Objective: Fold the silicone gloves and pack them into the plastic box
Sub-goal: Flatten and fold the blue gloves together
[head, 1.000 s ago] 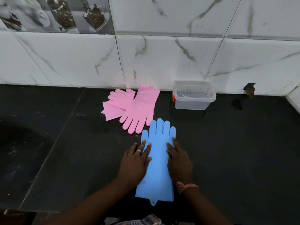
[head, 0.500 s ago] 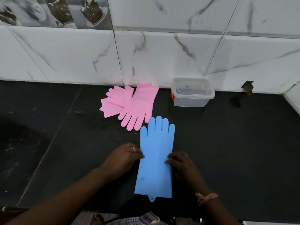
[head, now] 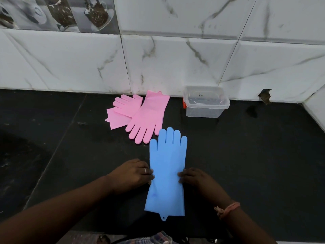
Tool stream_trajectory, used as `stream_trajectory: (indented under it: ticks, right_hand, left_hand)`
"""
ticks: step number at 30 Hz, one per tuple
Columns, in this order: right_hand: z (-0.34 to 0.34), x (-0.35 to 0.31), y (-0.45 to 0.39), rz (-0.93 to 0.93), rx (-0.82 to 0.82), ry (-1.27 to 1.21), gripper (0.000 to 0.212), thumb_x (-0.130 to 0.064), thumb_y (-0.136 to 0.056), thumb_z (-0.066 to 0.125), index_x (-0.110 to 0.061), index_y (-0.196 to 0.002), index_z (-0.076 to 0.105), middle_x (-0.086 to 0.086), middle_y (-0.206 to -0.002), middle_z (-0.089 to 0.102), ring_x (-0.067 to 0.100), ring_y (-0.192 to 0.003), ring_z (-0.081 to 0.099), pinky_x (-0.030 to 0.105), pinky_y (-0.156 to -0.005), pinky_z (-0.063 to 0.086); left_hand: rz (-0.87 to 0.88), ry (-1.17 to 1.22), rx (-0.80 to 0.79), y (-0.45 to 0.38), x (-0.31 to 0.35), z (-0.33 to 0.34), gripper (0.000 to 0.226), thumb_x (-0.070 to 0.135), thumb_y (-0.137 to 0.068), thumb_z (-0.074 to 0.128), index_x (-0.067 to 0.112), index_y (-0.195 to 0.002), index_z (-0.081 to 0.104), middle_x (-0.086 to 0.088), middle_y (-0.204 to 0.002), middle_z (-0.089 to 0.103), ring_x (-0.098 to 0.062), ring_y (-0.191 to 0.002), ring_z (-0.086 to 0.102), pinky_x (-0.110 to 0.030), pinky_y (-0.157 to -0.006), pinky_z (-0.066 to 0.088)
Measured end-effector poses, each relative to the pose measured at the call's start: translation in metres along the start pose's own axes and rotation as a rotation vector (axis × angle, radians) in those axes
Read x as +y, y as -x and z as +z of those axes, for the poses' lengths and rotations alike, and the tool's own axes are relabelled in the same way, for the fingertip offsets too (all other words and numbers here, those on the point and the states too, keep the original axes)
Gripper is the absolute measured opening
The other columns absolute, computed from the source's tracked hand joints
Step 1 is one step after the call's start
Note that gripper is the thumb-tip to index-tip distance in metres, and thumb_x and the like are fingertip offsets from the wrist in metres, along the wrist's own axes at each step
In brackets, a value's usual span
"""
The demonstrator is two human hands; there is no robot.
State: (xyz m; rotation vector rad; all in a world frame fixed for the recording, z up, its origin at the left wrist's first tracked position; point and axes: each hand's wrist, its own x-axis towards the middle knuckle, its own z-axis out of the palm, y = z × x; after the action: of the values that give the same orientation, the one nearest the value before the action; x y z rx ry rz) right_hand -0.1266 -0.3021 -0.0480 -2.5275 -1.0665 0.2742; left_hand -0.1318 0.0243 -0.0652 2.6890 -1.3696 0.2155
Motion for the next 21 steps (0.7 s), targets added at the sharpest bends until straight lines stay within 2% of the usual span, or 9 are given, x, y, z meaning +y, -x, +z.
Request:
stream_trajectory:
  ticks: [2, 4, 8, 11, 13, 16, 18, 21]
  right_hand:
    - [0.0, -0.006, 0.0, -0.014, 0.049, -0.003, 0.027, -0.002, -0.082, 0.071, -0.01, -0.107, 0.075, 0.005, -0.127, 0.067, 0.026, -0.118, 0.061, 0.031, -0.103, 0.045]
    - [0.003, -0.009, 0.002, -0.029, 0.101, -0.003, 0.031, 0.001, -0.073, 0.078, -0.011, -0.102, 0.076, 0.004, -0.12, 0.071, 0.026, -0.111, 0.066, 0.031, -0.097, 0.049]
    - [0.009, -0.004, 0.008, -0.023, 0.136, -0.018, 0.034, 0.0, -0.074, 0.076, -0.013, -0.105, 0.075, 0.003, -0.125, 0.069, 0.026, -0.117, 0.063, 0.036, -0.099, 0.049]
    - [0.007, -0.005, 0.003, -0.062, 0.121, 0.066, 0.036, -0.009, -0.071, 0.083, -0.018, -0.105, 0.077, 0.004, -0.12, 0.07, 0.028, -0.108, 0.067, 0.035, -0.093, 0.051]
    - [0.006, -0.005, -0.003, -0.107, 0.11, 0.095, 0.035, -0.01, -0.066, 0.088, -0.02, -0.098, 0.079, 0.005, -0.114, 0.072, 0.029, -0.099, 0.069, 0.037, -0.085, 0.056]
    - [0.006, -0.003, -0.007, -0.099, 0.124, 0.06, 0.025, -0.012, -0.072, 0.083, -0.022, -0.095, 0.078, 0.002, -0.113, 0.073, 0.026, -0.099, 0.069, 0.038, -0.083, 0.056]
    - [0.011, -0.004, -0.006, -0.046, 0.171, 0.019, 0.028, -0.008, -0.072, 0.078, -0.023, -0.095, 0.076, -0.003, -0.111, 0.072, 0.021, -0.098, 0.067, 0.037, -0.084, 0.053]
    - [0.014, -0.012, -0.008, 0.08, 0.241, -0.073, 0.042, 0.002, -0.064, 0.069, -0.023, -0.098, 0.073, -0.008, -0.105, 0.071, 0.019, -0.098, 0.061, 0.042, -0.085, 0.049]
  left_hand:
    - [-0.001, -0.004, 0.012, 0.003, 0.0, 0.002, 0.026, 0.035, -0.098, 0.07, 0.024, -0.12, 0.078, 0.005, -0.12, 0.078, -0.018, -0.103, 0.073, -0.03, -0.083, 0.057]
    - [0.002, -0.003, 0.018, 0.008, -0.001, 0.004, 0.029, 0.036, -0.098, 0.069, 0.024, -0.124, 0.076, 0.004, -0.124, 0.077, -0.019, -0.104, 0.072, -0.03, -0.082, 0.057]
    - [0.017, -0.031, 0.019, 0.009, -0.004, 0.003, 0.031, 0.035, -0.098, 0.068, 0.024, -0.126, 0.076, 0.003, -0.124, 0.076, -0.019, -0.107, 0.069, -0.032, -0.082, 0.057]
    - [-0.175, 0.189, -0.046, 0.005, 0.003, -0.002, 0.029, 0.048, -0.104, 0.056, 0.029, -0.115, 0.074, 0.018, -0.109, 0.07, -0.004, -0.104, 0.06, -0.032, -0.092, 0.054]
    - [-0.278, 0.348, -0.077, 0.005, 0.005, 0.005, 0.032, 0.061, -0.103, 0.048, 0.037, -0.108, 0.067, 0.025, -0.1, 0.061, 0.005, -0.1, 0.057, -0.026, -0.096, 0.048]
    - [-0.32, 0.357, -0.056, 0.007, 0.006, 0.011, 0.032, 0.069, -0.099, 0.045, 0.044, -0.104, 0.063, 0.026, -0.1, 0.061, 0.007, -0.101, 0.056, -0.021, -0.094, 0.044]
    - [-0.318, 0.27, -0.045, 0.009, 0.009, 0.009, 0.027, 0.06, -0.101, 0.052, 0.04, -0.111, 0.068, 0.023, -0.106, 0.066, 0.004, -0.101, 0.058, -0.022, -0.091, 0.048]
    - [-0.143, 0.127, 0.049, 0.013, 0.021, 0.01, 0.031, 0.03, -0.095, 0.072, 0.021, -0.125, 0.075, 0.003, -0.117, 0.073, -0.015, -0.104, 0.068, -0.029, -0.086, 0.058]
